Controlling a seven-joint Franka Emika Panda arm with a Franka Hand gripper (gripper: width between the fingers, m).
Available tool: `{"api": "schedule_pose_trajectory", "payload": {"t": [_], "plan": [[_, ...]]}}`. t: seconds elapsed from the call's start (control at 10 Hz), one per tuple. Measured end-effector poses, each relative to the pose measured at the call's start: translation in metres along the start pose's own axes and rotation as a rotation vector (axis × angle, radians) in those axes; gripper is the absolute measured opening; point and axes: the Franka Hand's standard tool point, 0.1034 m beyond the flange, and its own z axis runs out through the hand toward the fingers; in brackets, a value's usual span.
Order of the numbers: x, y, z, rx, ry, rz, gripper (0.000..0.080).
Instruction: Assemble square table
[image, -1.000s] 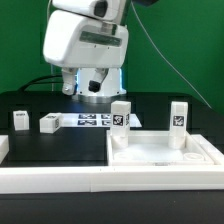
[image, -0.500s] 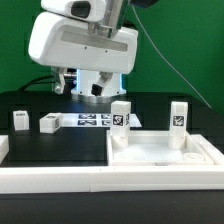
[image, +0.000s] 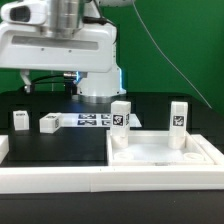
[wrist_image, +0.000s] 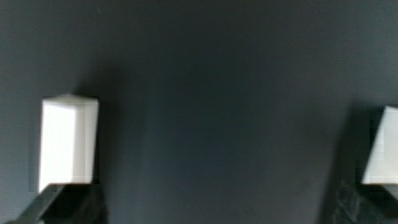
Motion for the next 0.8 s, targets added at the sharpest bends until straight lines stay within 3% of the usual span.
{"api": "schedule_pose_trajectory", "payload": {"t": [0.5,0.6,0.8], "plan": [[-0.001,-0.002,0.003,0.004,0.0,0.013,0.0649],[-0.01,0.002,0.009,0.037,-0.007,0.08,0.0649],[-0.038,0.009,0.024,0.068,-0.065,0.13,0.0649]]}}
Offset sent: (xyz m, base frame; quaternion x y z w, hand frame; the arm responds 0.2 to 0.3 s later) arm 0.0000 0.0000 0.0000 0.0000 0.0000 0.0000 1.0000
